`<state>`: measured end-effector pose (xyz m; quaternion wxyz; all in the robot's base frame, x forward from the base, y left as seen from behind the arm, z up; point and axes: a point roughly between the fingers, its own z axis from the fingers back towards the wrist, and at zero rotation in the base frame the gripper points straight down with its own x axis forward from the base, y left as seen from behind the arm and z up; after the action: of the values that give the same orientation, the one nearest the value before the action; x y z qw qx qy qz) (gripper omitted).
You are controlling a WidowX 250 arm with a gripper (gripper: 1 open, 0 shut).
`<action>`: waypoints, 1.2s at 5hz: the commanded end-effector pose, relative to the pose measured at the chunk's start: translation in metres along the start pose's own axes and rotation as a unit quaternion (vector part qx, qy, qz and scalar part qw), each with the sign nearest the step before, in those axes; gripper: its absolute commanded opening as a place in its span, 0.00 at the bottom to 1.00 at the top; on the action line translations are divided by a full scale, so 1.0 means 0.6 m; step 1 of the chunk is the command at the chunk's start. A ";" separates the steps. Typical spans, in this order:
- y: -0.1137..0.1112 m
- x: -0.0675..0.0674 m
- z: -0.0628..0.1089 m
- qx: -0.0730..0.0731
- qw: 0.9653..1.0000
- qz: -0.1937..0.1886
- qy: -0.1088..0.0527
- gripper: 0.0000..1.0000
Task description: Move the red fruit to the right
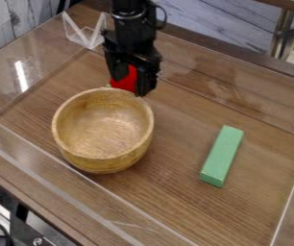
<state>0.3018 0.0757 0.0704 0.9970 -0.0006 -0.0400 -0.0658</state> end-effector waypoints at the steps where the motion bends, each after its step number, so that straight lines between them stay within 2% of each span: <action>1: 0.014 0.012 0.007 0.004 1.000 0.008 -0.025 1.00; 3: 0.026 0.022 -0.011 0.003 0.999 0.016 -0.037 1.00; 6: 0.042 0.024 -0.037 -0.003 0.999 0.039 -0.030 1.00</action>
<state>0.3151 0.0897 0.0388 0.9979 -0.0143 -0.0507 -0.0369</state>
